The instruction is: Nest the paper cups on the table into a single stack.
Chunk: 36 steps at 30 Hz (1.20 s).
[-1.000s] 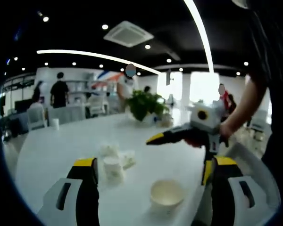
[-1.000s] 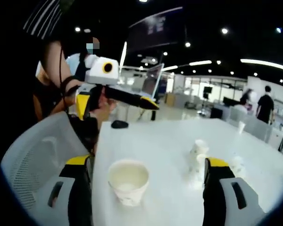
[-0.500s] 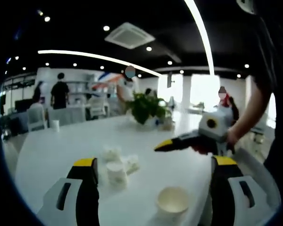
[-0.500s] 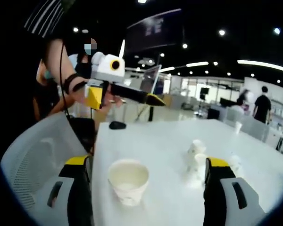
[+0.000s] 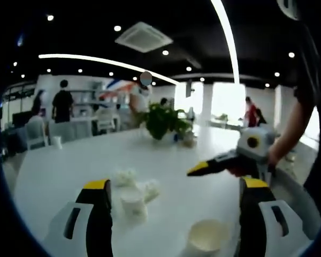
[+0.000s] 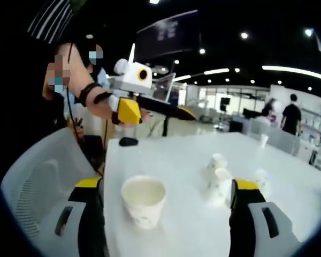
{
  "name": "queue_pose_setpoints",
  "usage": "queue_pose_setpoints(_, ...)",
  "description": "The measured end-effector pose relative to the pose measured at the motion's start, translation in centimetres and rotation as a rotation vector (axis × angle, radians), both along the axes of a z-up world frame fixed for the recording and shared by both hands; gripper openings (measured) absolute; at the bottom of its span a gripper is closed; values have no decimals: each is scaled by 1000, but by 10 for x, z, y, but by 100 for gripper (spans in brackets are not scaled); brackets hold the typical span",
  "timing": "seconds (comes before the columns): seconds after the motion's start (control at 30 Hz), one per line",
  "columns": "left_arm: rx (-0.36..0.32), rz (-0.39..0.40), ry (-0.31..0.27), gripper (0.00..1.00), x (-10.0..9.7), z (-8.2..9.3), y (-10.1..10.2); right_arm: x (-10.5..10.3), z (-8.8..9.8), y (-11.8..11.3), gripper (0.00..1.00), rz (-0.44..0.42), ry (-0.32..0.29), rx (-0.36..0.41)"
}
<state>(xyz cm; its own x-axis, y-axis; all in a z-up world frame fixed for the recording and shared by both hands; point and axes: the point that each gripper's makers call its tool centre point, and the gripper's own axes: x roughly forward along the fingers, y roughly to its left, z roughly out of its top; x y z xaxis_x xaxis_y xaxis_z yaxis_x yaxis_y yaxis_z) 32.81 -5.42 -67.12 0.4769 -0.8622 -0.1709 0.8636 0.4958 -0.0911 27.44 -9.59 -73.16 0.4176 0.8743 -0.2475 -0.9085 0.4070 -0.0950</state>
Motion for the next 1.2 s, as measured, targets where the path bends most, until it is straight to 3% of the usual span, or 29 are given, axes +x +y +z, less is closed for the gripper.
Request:
queue_pose_setpoints(0.57, 12, -57, 100, 96, 32, -18, -20, 14, 0, -21, 94, -79, -2, 16)
queue_pose_setpoints(0.87, 33, -72, 97, 98, 52, -22, -22, 23, 1, -25, 92, -104, 0, 24)
queue_pose_setpoints(1.2, 53, -82, 107, 98, 58, -37, -24, 40, -1, -33, 91, -134, 4, 32)
